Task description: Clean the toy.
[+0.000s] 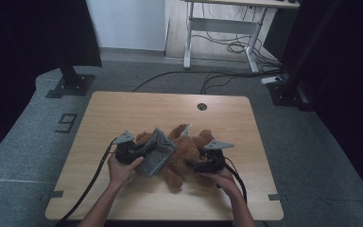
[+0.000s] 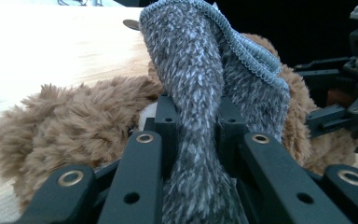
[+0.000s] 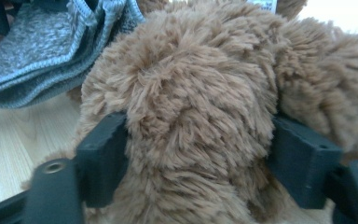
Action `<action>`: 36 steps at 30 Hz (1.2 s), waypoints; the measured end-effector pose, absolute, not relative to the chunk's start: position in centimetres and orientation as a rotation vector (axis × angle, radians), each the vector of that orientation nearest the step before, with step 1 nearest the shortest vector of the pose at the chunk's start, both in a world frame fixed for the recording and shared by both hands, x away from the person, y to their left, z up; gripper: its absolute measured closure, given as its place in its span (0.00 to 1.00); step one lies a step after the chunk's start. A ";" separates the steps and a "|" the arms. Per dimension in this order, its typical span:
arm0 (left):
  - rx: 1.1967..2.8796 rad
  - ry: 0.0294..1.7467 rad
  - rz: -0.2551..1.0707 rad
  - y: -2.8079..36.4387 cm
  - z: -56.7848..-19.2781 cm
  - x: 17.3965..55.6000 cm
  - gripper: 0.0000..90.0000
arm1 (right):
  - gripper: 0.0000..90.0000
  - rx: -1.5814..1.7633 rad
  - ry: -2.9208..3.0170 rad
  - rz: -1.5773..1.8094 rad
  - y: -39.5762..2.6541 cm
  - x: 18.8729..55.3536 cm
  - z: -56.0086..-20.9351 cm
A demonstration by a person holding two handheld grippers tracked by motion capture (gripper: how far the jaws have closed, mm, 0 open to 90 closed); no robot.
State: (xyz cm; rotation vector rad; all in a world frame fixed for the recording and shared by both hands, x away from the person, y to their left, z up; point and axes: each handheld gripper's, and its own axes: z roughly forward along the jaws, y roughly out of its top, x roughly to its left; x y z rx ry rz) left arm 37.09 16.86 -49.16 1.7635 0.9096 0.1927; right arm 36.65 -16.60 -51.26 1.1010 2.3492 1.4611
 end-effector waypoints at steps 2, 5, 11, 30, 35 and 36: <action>1.765 0.908 0.197 16.8 -49.1 36.6 0.84 | 0.37 1.072 2.353 1.449 -16.7 36.4 -51.4; 1.762 0.918 0.193 16.7 -48.6 36.1 0.84 | 0.45 1.013 2.354 1.419 -16.5 35.9 -51.5; 1.799 0.851 0.200 13.6 -46.1 35.3 0.83 | 0.49 0.999 2.341 1.427 -16.8 35.7 -51.7; 1.916 0.776 0.268 5.5 -47.7 35.8 0.84 | 0.54 0.952 2.329 1.396 -16.6 35.3 -52.0; 1.925 0.809 0.348 7.5 -47.8 35.5 0.84 | 0.54 0.952 2.330 1.403 -16.8 35.3 -52.0; 1.925 0.825 0.368 8.1 -47.9 35.5 0.84 | 0.54 0.950 2.331 1.405 -16.8 35.3 -52.1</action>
